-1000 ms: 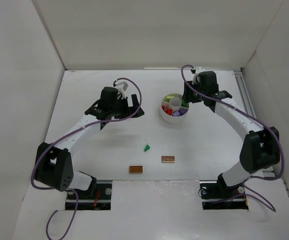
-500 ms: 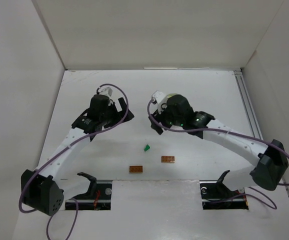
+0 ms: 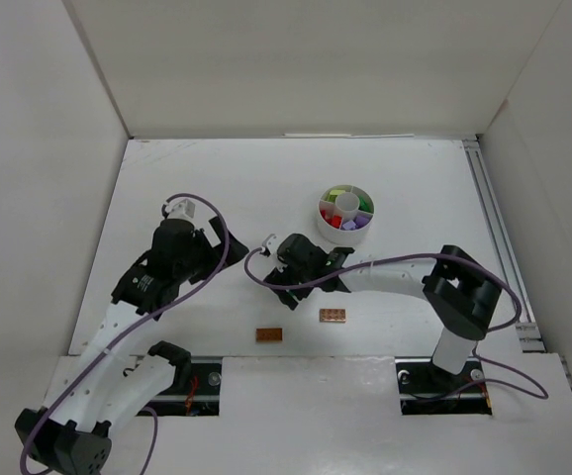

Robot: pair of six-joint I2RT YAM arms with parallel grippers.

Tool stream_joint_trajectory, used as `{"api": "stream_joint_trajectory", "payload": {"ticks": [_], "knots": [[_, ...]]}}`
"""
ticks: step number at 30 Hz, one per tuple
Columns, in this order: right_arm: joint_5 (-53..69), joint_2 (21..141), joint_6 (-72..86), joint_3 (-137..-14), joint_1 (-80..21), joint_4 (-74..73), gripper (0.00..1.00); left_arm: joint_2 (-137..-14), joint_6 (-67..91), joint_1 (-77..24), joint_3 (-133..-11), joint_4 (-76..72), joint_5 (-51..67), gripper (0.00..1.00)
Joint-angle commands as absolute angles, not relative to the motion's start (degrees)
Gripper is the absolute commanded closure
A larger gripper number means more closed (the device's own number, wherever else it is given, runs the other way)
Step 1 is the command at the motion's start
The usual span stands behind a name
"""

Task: Sort the legos into containers by color

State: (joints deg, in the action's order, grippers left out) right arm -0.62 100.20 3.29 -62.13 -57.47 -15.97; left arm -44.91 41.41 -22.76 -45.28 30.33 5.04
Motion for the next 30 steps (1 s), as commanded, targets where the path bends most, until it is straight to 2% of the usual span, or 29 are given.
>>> {"api": "stream_joint_trajectory", "payload": {"ticks": [1,6,11,16,17,25,30], "knots": [[-3.77,100.98,5.97,-63.9,-57.92,-12.48,0.24,-42.71,42.89,-22.59,-43.95,31.9,3.87,0.0],[-4.48,101.51,6.59,-63.9,-57.92,-12.48,0.3,-42.1,42.89,-22.59,-43.95,31.9,3.25,0.0],[-4.48,103.18,7.12,-63.9,-57.92,-12.48,0.48,-42.71,42.89,-22.59,-43.95,31.9,3.25,0.0],[-3.17,103.18,7.12,-63.9,-57.92,-12.48,0.61,-43.24,42.89,-22.59,-43.95,31.38,3.25,0.0],[-3.16,102.49,7.12,-63.9,-57.92,-12.48,0.68,-43.24,42.89,-22.59,-43.95,31.38,3.25,0.0],[-5.27,93.71,6.6,-64.42,-56.43,-15.2,0.72,-45.25,42.36,-22.59,-43.42,28.22,4.48,0.0],[-1.94,85.8,3.61,-64.42,-47.48,-16.78,0.72,-50.18,40.08,-22.59,-44.55,25.5,6.5,0.0]]}}
